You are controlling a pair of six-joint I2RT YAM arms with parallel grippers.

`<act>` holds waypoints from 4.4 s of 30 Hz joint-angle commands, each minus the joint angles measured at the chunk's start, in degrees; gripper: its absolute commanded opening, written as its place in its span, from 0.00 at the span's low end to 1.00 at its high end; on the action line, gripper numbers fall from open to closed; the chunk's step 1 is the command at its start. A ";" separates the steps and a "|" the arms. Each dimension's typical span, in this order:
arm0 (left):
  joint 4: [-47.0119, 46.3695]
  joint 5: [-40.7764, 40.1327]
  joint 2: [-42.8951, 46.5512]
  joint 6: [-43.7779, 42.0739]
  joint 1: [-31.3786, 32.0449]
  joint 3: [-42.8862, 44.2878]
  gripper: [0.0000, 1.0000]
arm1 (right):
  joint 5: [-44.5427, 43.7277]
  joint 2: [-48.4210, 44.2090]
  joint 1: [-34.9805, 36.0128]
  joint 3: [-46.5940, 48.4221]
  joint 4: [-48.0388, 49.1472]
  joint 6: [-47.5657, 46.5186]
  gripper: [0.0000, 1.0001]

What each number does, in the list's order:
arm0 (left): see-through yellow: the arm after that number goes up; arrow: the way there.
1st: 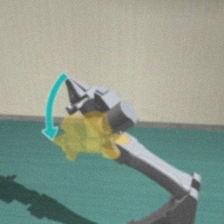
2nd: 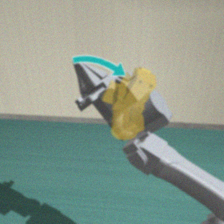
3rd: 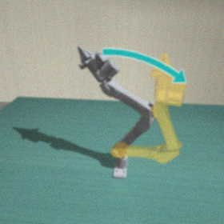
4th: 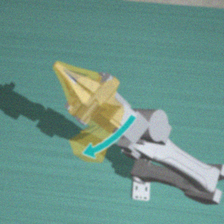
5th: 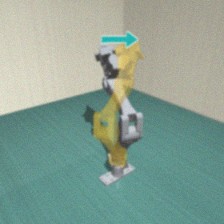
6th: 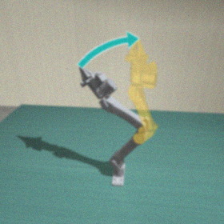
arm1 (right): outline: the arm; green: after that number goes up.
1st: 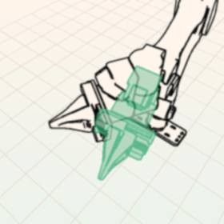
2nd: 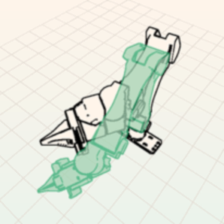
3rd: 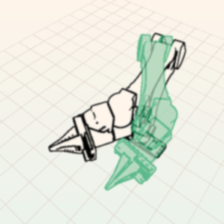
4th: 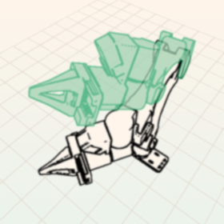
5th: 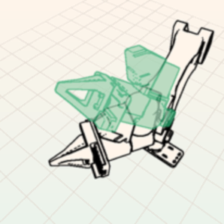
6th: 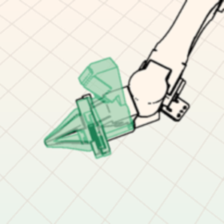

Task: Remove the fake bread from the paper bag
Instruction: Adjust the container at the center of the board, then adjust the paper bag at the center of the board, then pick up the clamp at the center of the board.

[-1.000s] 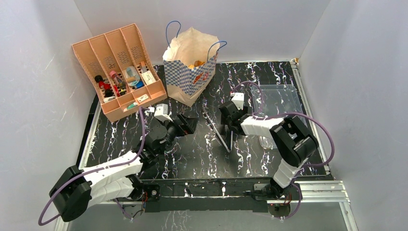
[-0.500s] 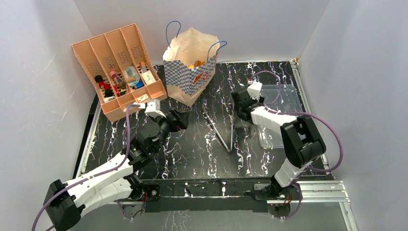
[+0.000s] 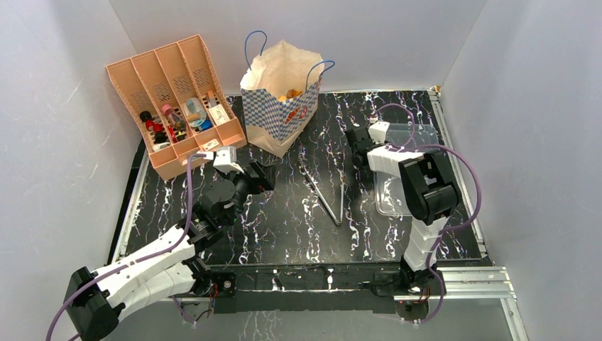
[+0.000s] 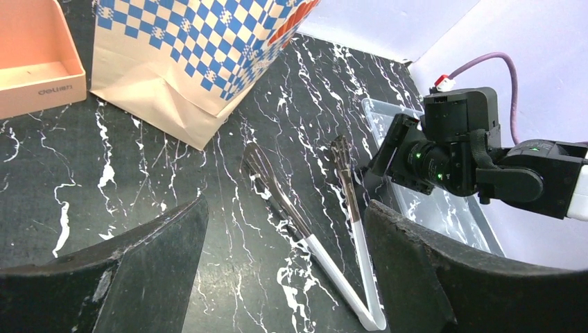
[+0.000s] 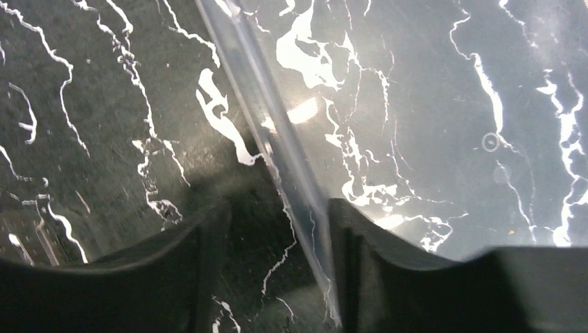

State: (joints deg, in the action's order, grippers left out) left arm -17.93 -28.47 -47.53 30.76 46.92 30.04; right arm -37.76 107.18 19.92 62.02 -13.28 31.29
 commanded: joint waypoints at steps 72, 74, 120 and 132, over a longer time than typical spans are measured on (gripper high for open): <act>-1.78 -9.56 -8.08 -3.05 -0.74 6.08 0.95 | 19.85 29.49 -9.41 42.95 15.80 32.89 0.67; -0.91 -9.20 -6.70 -2.82 -0.82 6.34 0.97 | 20.68 25.84 -9.30 38.72 18.73 28.25 0.70; 28.24 21.21 -49.42 -7.84 -32.73 68.05 0.98 | -2.13 -28.92 34.55 -22.15 6.54 3.42 0.84; 24.58 26.50 -62.12 -13.53 -34.17 78.74 0.98 | -3.58 -27.14 36.66 -23.08 6.03 2.65 0.84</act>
State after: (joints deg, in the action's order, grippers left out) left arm 7.57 -5.17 -106.63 20.25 13.17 102.78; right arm -38.81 79.50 55.83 39.48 -8.49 34.15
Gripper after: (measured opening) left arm 0.983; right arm 0.842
